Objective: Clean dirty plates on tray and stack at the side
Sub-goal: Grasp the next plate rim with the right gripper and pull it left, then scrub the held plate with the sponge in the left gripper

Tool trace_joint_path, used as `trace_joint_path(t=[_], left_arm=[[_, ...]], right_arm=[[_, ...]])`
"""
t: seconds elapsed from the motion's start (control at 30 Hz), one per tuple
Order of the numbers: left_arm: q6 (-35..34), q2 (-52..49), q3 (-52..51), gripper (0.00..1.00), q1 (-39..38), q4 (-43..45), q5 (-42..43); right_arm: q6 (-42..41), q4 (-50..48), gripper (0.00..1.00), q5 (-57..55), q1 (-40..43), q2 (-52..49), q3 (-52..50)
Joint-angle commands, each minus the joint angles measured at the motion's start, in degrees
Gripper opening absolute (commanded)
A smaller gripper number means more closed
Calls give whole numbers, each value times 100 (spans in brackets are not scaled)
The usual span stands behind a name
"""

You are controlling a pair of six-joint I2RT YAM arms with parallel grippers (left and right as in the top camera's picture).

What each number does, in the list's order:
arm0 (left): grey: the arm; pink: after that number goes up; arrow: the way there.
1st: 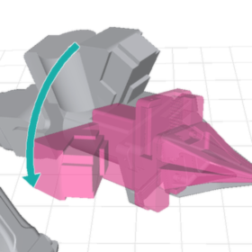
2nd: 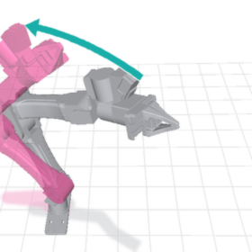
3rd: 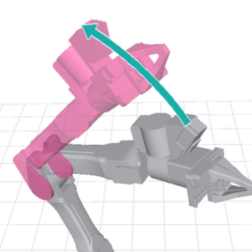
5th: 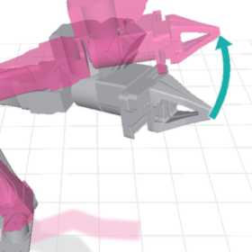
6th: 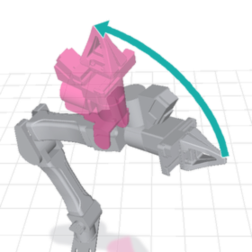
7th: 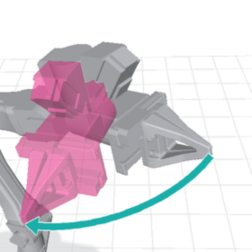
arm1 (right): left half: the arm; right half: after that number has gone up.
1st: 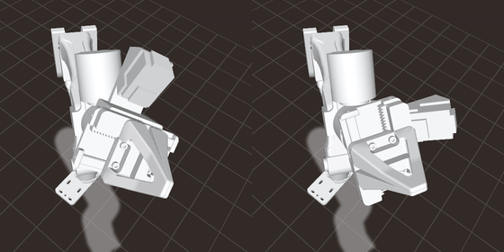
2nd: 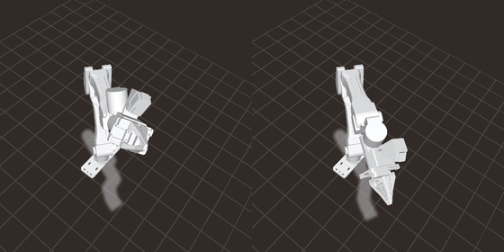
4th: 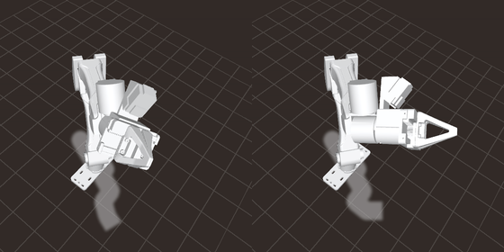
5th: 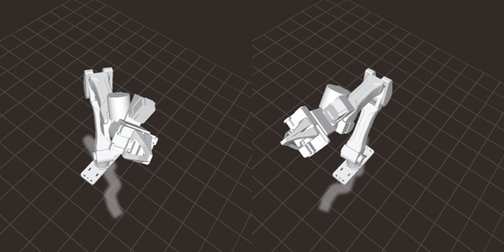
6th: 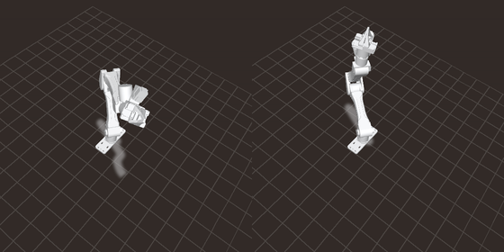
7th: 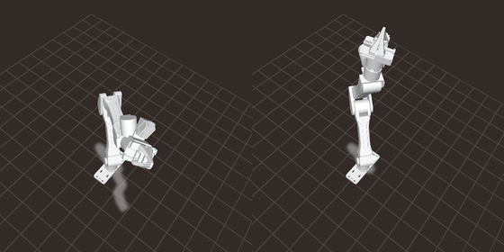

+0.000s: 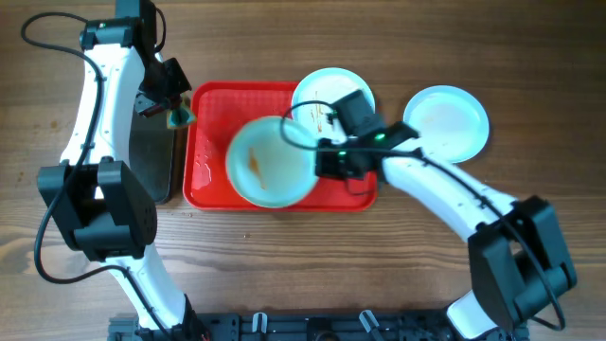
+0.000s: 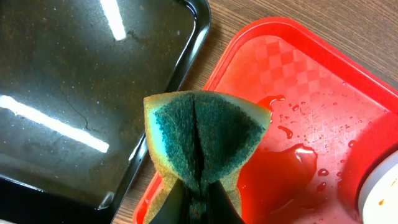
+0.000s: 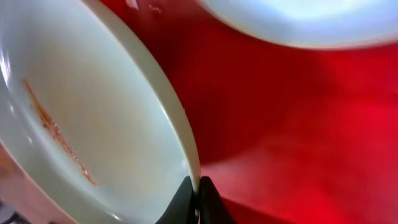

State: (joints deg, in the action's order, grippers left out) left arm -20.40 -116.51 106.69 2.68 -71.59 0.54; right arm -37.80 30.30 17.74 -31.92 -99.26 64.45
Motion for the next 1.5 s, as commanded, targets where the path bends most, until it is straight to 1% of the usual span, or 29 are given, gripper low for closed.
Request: trace_joint_path(t=[0.0, 0.03, 0.13, 0.27, 0.4, 0.47, 0.53, 0.63, 0.77, 0.8, 0.97, 1.03, 1.1, 1.23, 1.3, 1.47], left_arm=[[68, 197, 90, 4, -7, 0, 55], [68, 197, 90, 4, -7, -7, 55], [70, 197, 90, 4, -7, -20, 55], [68, 197, 90, 4, -7, -11, 55], [68, 197, 90, 4, -7, 7, 55], [68, 197, 90, 4, -7, 7, 55], [68, 197, 90, 4, -7, 9, 55], [68, 197, 90, 4, -7, 11, 55], [68, 197, 90, 4, -7, 35, 55], [68, 197, 90, 4, -7, 35, 55], [68, 197, 90, 4, -7, 39, 55], [68, 197, 90, 4, -7, 50, 55], [70, 197, 90, 4, -7, 55, 55], [70, 197, 90, 4, -7, 55, 55], [70, 197, 90, 4, -7, 57, 55], [70, 197, 90, 4, -7, 55, 52]], right_arm=[[-964, -341, 4, -1185, -457, -2, 116], [-1047, -514, 4, -1353, -577, -142, 116], [-1231, -758, 4, -1346, -632, -415, 120], [-1333, -1187, 4, -1115, -636, -695, 125], [-1340, -1248, 5, -1019, -647, -807, 125], [-1314, -1261, 9, -874, -649, -811, 125], [-1147, -1228, 17, -669, -649, -811, 149], [-841, -879, 25, -678, -649, -811, 442], [-146, 39, 27, -1128, -647, -815, 1290], [109, 273, 27, -1252, -647, -815, 1543], [789, 866, 26, -1386, -568, -920, 2205], [975, 981, 26, -1233, -507, -1080, 2363], [1235, 1147, 26, -822, -428, -1370, 2546], [1545, 1735, 27, -181, -356, -2212, 3156], [1545, 1895, 26, -120, -356, -2592, 3346], [1456, 1919, 26, -125, -350, -2883, 3348]])
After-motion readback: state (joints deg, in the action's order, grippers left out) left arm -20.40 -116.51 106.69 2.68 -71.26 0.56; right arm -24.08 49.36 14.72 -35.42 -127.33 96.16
